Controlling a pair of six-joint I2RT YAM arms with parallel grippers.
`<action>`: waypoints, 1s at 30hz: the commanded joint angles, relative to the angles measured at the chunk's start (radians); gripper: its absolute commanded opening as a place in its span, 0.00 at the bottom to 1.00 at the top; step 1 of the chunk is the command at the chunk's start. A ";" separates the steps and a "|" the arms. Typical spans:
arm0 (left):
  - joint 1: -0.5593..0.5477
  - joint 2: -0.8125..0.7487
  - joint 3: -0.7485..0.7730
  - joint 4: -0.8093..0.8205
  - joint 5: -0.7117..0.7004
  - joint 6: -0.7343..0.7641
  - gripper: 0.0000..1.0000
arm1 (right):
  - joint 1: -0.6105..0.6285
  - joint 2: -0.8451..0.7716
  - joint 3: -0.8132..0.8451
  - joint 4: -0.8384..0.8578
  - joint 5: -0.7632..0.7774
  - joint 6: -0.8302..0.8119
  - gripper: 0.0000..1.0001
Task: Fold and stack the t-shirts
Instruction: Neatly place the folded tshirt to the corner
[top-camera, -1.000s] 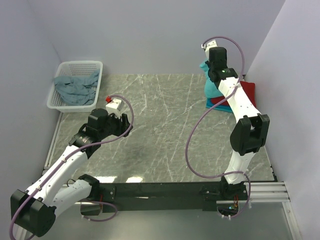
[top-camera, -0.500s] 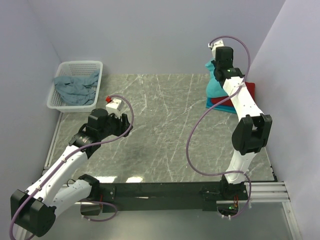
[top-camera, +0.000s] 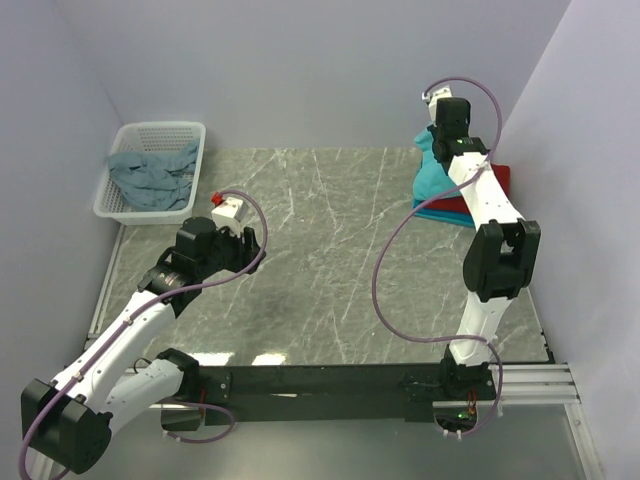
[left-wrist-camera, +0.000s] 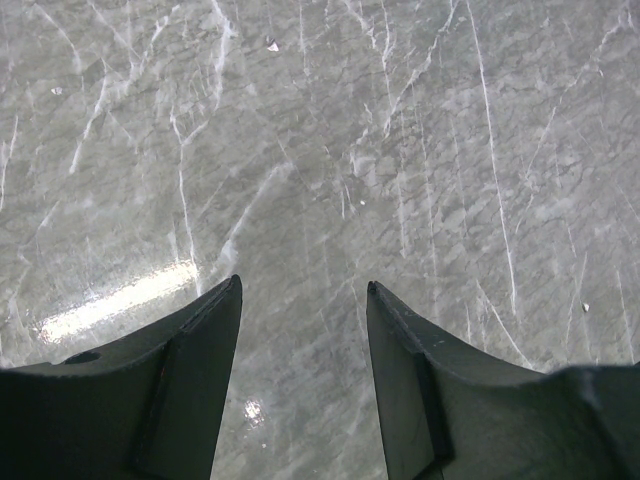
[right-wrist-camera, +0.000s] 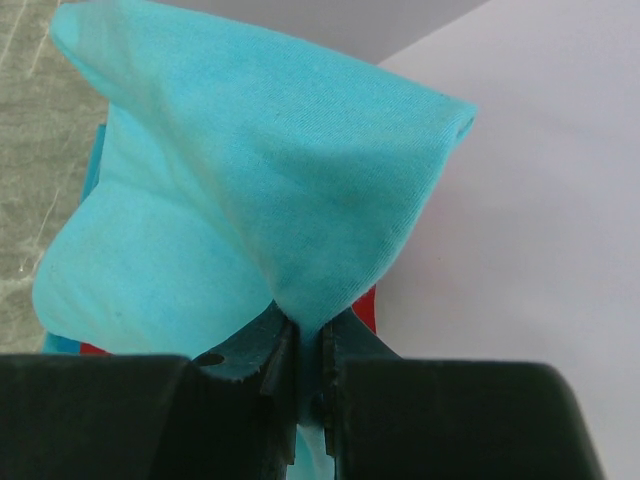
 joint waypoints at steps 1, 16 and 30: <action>0.005 -0.006 0.019 0.019 0.016 0.024 0.58 | -0.012 -0.006 0.029 0.083 -0.006 -0.009 0.00; 0.005 0.003 0.020 0.017 0.013 0.025 0.58 | -0.051 0.075 0.107 0.074 -0.024 -0.025 0.00; 0.005 0.012 0.021 0.017 0.016 0.027 0.58 | -0.132 0.230 0.144 0.121 0.069 -0.073 0.57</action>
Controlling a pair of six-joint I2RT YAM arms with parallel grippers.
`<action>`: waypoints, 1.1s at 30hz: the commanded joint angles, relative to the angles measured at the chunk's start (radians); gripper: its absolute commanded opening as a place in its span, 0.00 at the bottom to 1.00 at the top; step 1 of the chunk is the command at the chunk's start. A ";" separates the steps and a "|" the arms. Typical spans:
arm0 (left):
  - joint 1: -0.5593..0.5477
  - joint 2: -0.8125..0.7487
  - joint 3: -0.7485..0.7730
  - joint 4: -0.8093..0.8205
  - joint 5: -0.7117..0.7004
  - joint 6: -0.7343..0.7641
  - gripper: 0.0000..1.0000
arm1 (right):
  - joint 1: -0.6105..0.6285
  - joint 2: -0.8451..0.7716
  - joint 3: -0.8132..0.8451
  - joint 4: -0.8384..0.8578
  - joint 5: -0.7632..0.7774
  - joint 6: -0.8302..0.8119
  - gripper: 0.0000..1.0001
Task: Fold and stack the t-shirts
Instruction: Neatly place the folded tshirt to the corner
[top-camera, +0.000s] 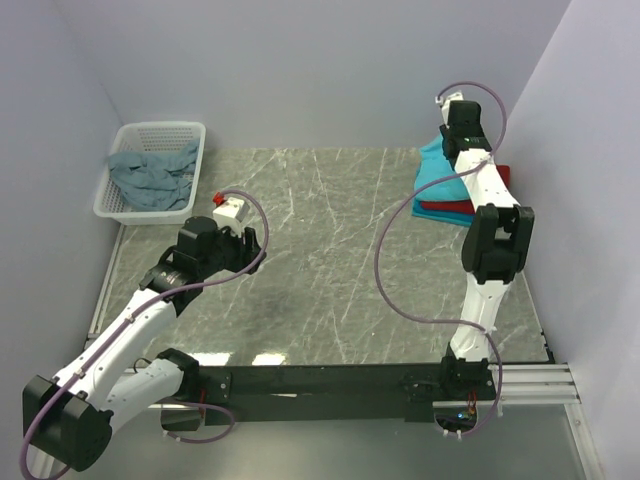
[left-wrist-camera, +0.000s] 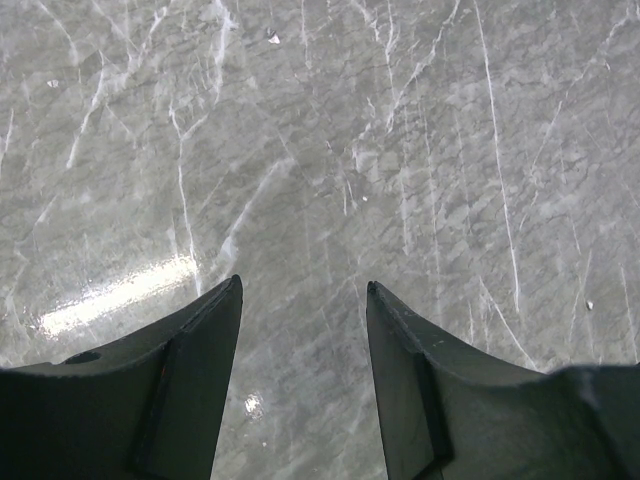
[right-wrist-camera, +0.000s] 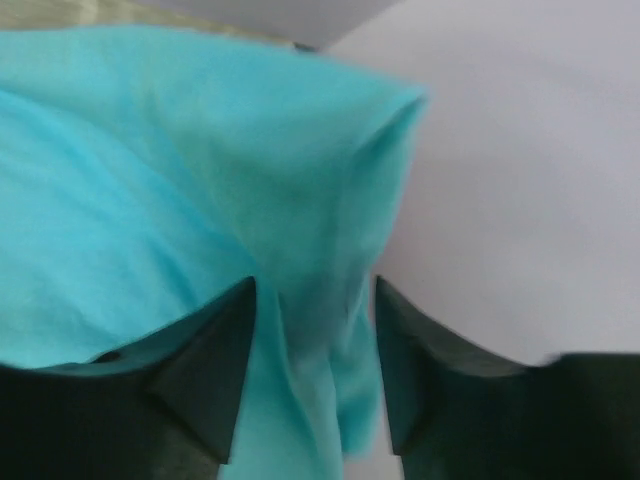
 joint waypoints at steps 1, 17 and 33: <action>0.005 -0.001 0.021 0.019 0.013 0.025 0.58 | -0.047 0.080 0.077 0.073 0.092 -0.033 0.59; 0.005 -0.011 0.019 0.017 0.019 0.022 0.58 | -0.070 -0.068 0.056 -0.152 -0.384 0.067 0.59; 0.005 -0.009 0.019 0.014 0.020 0.023 0.58 | 0.064 0.070 -0.149 -0.005 -0.074 -0.215 0.14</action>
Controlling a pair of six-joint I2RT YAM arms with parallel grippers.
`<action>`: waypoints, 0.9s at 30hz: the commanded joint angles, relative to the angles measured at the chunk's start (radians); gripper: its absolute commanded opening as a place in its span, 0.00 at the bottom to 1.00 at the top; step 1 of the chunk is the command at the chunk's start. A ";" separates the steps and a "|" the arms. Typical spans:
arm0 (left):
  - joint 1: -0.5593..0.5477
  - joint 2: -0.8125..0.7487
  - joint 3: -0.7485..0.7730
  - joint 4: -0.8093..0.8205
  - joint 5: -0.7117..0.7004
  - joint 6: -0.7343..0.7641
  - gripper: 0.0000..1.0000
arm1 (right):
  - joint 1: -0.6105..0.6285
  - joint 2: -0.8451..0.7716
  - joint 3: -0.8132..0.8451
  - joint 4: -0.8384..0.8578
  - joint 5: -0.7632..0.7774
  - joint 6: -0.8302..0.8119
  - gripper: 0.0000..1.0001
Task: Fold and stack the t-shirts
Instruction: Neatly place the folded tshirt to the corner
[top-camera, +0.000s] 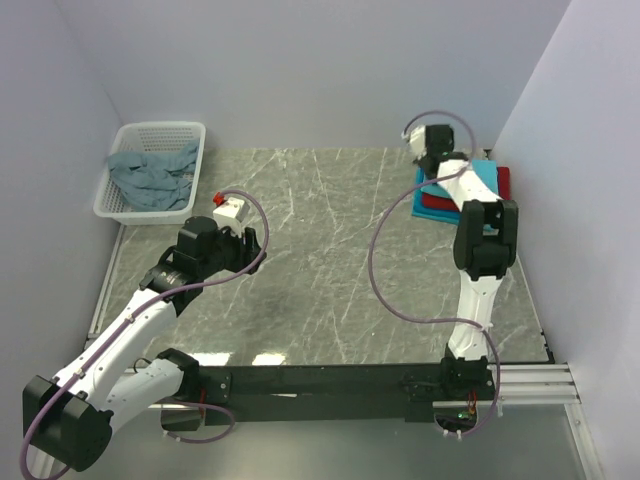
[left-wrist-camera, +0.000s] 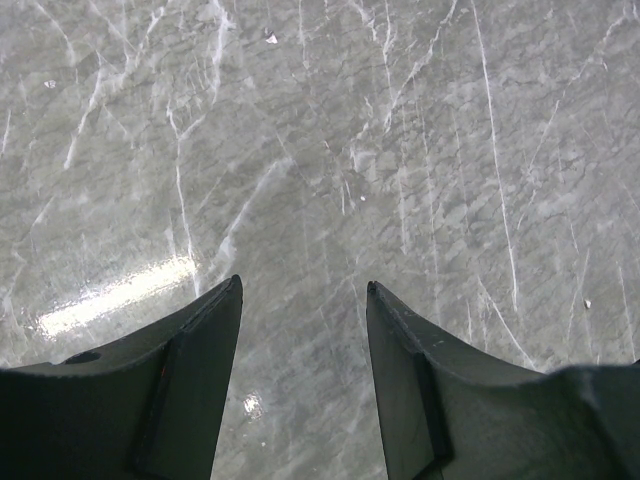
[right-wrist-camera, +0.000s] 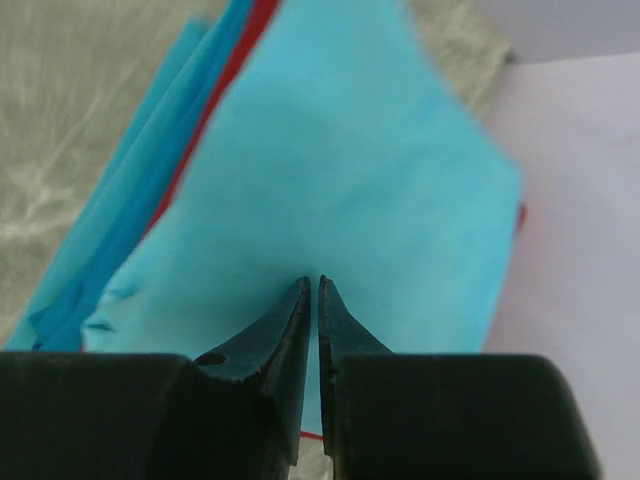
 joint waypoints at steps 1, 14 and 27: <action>0.005 -0.006 0.016 0.017 0.017 0.025 0.58 | 0.023 0.005 -0.120 0.132 0.160 -0.128 0.13; 0.005 0.000 0.017 0.020 0.022 0.025 0.58 | 0.048 -0.097 -0.381 0.391 0.246 -0.226 0.17; 0.005 0.000 0.013 0.023 0.021 0.019 0.58 | -0.065 -0.219 -0.312 0.303 0.169 -0.163 0.24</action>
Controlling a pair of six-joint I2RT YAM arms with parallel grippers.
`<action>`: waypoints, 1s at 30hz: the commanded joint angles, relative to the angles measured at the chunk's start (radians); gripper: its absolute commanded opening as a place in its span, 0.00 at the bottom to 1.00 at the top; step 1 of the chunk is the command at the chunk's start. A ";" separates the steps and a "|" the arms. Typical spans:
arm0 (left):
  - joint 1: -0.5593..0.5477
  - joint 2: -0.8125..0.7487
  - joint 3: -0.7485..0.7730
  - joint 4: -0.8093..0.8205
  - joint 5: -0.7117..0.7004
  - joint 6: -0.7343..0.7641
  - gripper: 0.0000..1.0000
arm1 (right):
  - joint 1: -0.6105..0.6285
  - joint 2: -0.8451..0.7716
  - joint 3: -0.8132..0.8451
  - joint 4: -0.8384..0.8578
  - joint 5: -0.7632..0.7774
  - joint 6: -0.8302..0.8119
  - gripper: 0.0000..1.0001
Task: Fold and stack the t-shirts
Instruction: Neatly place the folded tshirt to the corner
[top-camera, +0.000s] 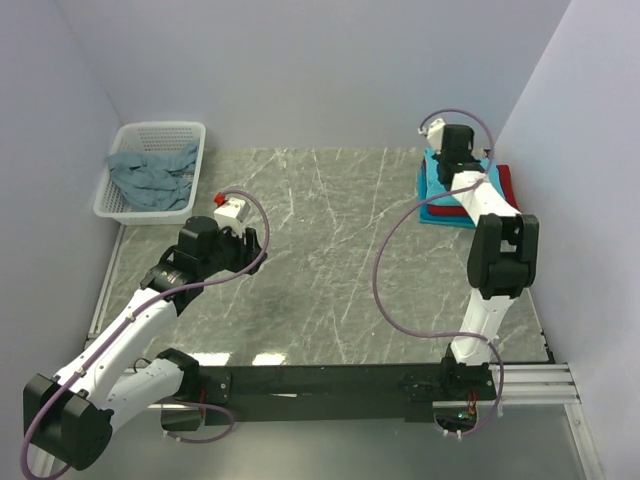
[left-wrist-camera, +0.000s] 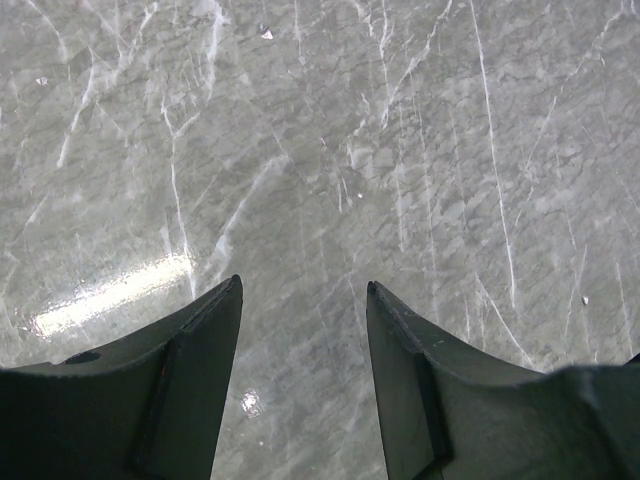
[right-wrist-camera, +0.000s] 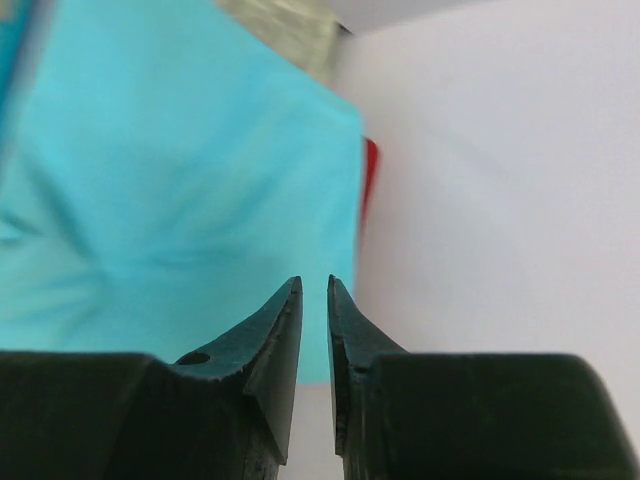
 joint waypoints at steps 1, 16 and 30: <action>0.004 -0.009 0.010 0.022 0.011 0.017 0.58 | -0.072 -0.018 -0.022 0.016 -0.001 -0.009 0.24; 0.004 -0.003 0.010 0.019 0.006 0.019 0.59 | -0.143 0.140 -0.105 -0.048 -0.062 -0.055 0.19; 0.004 -0.007 0.014 0.013 0.000 0.021 0.58 | -0.152 -0.029 0.021 -0.085 -0.091 -0.045 0.25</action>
